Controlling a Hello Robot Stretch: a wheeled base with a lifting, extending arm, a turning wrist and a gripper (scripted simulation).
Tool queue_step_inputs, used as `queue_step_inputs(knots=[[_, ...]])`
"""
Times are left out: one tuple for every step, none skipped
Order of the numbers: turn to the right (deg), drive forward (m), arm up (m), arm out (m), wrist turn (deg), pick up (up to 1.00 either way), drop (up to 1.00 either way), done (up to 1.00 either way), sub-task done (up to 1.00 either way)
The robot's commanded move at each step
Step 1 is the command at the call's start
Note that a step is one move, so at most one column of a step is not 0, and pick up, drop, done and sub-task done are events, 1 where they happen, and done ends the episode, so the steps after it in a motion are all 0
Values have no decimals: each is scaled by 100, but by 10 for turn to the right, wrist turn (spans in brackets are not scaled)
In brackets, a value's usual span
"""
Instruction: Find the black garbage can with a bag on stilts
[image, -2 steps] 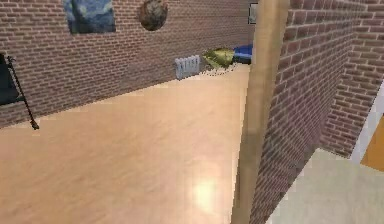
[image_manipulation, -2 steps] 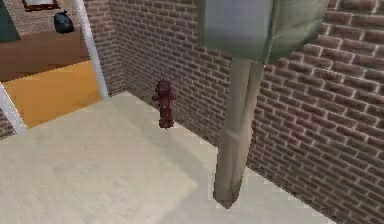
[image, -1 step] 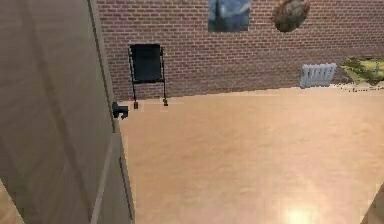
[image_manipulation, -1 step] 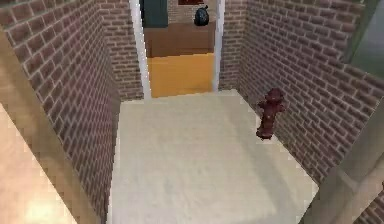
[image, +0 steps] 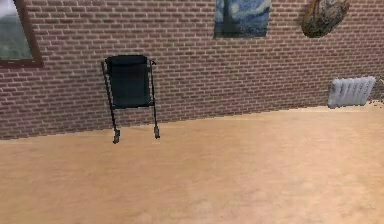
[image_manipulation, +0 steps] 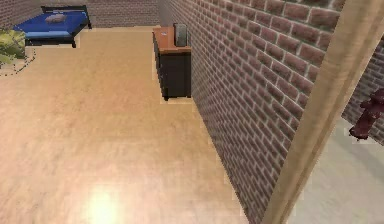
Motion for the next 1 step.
queue_step_inputs(knots=[[-60,0,0,0,0,0,0,0,0]])
